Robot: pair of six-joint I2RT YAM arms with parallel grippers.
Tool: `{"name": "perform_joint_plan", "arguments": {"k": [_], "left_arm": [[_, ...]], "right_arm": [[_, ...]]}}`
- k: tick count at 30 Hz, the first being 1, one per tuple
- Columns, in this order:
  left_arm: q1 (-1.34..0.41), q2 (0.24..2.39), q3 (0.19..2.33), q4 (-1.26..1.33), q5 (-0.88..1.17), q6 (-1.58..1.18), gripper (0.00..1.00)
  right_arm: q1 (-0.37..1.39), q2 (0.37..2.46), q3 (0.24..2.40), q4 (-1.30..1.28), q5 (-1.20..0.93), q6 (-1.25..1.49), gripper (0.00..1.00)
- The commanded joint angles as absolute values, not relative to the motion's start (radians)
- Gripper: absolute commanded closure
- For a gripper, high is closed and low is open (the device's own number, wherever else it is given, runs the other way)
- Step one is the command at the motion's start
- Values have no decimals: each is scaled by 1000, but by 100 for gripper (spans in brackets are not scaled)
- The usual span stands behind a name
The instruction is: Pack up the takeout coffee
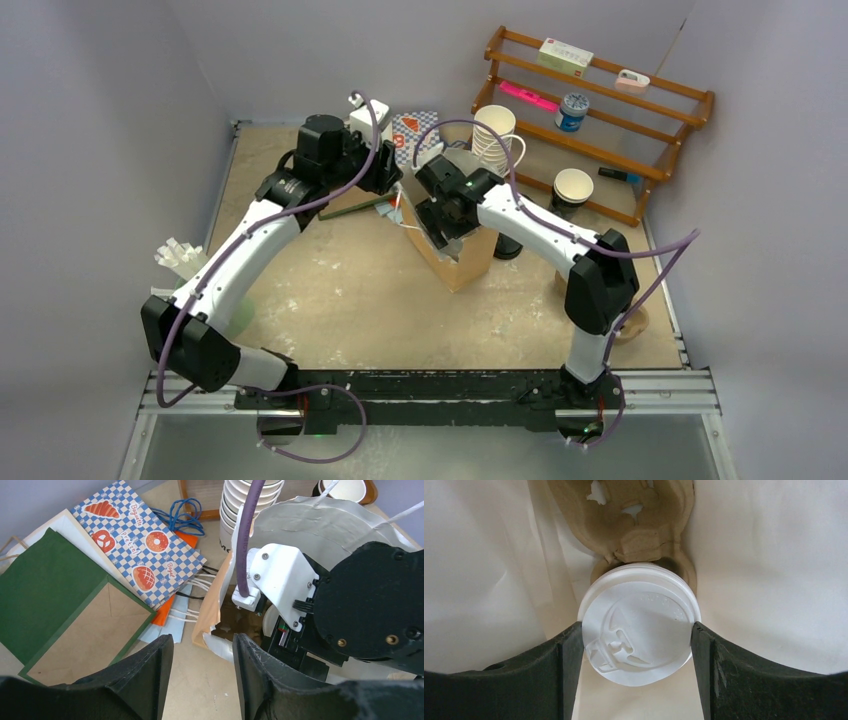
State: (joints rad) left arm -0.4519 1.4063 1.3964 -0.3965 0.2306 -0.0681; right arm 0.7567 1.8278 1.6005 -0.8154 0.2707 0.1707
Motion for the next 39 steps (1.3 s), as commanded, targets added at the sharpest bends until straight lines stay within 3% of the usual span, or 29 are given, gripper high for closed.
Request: {"name": "perform_joint_plan", "arguments": {"k": [1, 2, 5, 6, 28, 39], "left_arm": [[-451, 1363, 1402, -357, 232, -78, 51], [-451, 1361, 1402, -360, 235, -77, 51], [-451, 1356, 1402, -371, 237, -75, 53], [-451, 1355, 1402, -374, 238, -75, 53], [-451, 1331, 1413, -422, 256, -84, 53], [-451, 1143, 1407, -434, 134, -287, 48]], "right_arm": [[767, 1883, 1607, -976, 124, 246, 58], [767, 1876, 1620, -985, 130, 247, 54], [767, 1859, 1651, -1009, 173, 257, 10], [766, 1852, 1660, -1010, 185, 260, 3], [768, 1762, 1917, -1022, 285, 238, 2], [766, 1679, 2179, -1035, 248, 190, 12]]}}
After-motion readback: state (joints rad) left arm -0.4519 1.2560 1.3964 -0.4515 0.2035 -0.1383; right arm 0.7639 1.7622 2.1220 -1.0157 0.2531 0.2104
